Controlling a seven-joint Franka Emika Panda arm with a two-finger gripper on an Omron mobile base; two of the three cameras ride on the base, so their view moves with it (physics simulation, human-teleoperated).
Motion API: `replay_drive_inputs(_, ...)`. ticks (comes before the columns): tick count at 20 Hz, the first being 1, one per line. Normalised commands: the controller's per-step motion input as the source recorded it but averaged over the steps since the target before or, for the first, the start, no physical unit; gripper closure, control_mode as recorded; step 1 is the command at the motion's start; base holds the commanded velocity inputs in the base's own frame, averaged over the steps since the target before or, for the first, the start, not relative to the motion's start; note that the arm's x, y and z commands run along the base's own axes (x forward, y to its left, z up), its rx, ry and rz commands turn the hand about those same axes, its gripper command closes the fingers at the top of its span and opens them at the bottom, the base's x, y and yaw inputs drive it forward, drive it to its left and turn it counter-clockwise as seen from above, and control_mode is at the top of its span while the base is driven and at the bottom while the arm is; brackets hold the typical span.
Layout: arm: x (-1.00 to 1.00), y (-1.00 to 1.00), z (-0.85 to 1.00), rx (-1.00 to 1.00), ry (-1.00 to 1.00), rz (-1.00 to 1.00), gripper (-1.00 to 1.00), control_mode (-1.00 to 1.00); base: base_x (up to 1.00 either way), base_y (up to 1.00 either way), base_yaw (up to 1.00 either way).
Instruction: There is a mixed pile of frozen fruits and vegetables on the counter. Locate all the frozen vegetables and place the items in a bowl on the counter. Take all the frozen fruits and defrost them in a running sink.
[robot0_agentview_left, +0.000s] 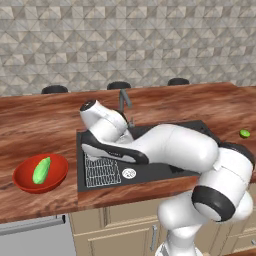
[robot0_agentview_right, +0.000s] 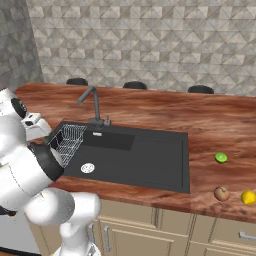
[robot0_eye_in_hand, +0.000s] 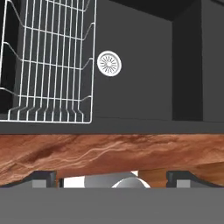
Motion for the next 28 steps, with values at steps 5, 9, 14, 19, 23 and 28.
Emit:
replay_drive_inputs(5,0.04,-0.96,0.00,0.03,0.11,0.04,-1.00,-1.00,0.00,0.00,0.00)
replay_drive_inputs(9,0.08,-0.94,-0.01,0.03,0.12,0.04,-1.00,-1.00,0.00,0.00,0.00)
replay_drive_inputs(14,-0.04,-1.00,-0.02,0.03,0.03,-0.03,-1.00,-1.00,0.00,0.00,0.00)
replay_drive_inputs(19,0.01,-0.97,-0.11,0.00,0.17,-0.18,-1.00,-1.00,0.00,0.00,0.00)
replay_drive_inputs(23,0.00,-1.00,-0.02,0.00,0.09,-0.16,-1.00,-1.00,0.00,0.00,0.00)
replay_drive_inputs(28,0.00,-1.00,0.00,0.00,0.03,-0.16,-1.00,-1.00,0.00,0.00,0.00)
